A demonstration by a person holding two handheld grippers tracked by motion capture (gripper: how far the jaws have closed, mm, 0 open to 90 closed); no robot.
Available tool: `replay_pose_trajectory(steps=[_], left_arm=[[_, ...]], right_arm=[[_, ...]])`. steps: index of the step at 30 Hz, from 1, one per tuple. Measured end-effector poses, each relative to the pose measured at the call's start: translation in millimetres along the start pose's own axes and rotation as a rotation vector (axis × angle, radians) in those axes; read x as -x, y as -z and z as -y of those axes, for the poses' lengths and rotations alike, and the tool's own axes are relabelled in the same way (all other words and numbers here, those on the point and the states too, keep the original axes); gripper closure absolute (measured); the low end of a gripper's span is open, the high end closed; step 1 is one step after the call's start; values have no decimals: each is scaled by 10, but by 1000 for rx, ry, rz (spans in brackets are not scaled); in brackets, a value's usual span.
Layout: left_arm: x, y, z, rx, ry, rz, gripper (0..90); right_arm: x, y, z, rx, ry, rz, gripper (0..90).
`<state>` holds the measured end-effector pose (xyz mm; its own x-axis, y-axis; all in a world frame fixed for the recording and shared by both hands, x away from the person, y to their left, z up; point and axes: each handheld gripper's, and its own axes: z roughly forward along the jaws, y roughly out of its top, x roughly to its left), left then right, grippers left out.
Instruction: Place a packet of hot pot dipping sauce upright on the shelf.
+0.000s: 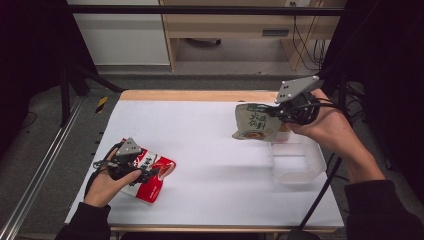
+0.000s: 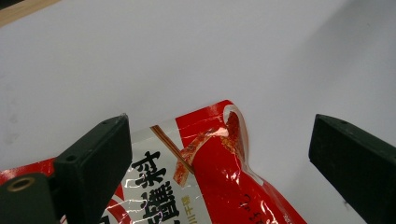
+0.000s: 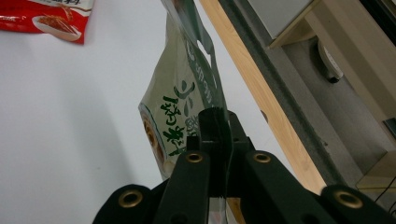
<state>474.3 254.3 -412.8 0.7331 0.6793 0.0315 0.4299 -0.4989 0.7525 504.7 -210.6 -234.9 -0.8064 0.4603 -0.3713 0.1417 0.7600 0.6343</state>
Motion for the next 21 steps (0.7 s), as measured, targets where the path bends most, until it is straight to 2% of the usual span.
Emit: replay_pose_trajectory(steps=[6,12,21], left_arm=[[-11,5,5,1,2,-2,62],[-46,1,17,5,12,-2,63],[-112,35,72,6,31,-6,67]], right_arm=[[88,89,175,-6,-24,32,900],[214,146,444,-23,-63,52,900],[466,111,841,-60,-113,57,900]])
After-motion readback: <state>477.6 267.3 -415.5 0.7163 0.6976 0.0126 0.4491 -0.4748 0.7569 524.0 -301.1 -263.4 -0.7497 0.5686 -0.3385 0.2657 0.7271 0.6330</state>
